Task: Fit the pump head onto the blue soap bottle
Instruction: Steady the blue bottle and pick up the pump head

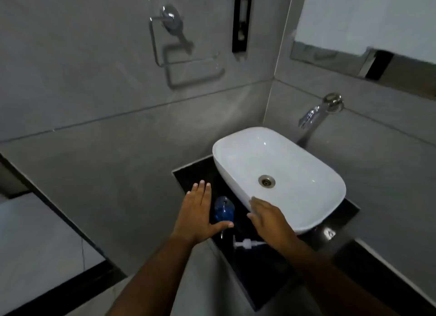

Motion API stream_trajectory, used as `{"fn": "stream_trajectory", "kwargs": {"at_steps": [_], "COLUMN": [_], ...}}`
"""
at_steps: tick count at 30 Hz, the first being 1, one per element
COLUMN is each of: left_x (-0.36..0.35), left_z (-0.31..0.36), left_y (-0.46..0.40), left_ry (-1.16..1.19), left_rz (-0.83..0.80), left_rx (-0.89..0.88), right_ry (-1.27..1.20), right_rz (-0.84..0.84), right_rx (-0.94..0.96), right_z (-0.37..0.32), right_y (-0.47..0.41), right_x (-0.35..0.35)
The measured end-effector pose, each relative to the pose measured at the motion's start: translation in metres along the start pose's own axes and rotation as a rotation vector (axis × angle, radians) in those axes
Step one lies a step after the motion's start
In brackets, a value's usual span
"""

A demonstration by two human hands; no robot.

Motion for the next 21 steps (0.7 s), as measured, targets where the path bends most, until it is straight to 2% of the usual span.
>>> {"fn": "stream_trajectory", "kwargs": {"at_steps": [3, 7, 10, 13, 16, 21], "left_x": [-0.02, -0.038, -0.046, -0.054, -0.064, -0.076], "left_z": [-0.004, -0.004, -0.004, -0.004, -0.006, -0.012], "left_y": [0.001, -0.009, -0.026, -0.042, -0.051, -0.052], "left_ry": [-0.029, -0.009, 0.05, 0.117, 0.194, 0.207], "left_rz": [-0.052, -0.08, -0.081, -0.076, -0.09, -0.079], "left_rx": [0.053, 0.061, 0.05, 0.064, 0.061, 0.058], "right_ry": [0.081, 0.228, 0.314, 0.419, 0.486, 0.484], "right_rz": [-0.064, -0.295, -0.484, -0.546, -0.526, -0.607], "right_rx": [0.065, 0.167, 0.091, 0.11, 0.136, 0.152], "right_z": [0.006, 0.019, 0.025, 0.022, 0.02, 0.023], "right_y": [0.016, 0.027, 0.026, 0.022, 0.015, 0.012], "right_x": [-0.022, -0.052, -0.068, -0.078, -0.084, -0.086]}}
Point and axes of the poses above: each hand's wrist, its own y-axis away from the middle knuckle, its own x-axis out of the back of the hand, z = x × y, the point moved 2 cm from there along -y, towards the middle knuckle, and after that the axes turned 4 degrees about x, right-handed, at the moved point
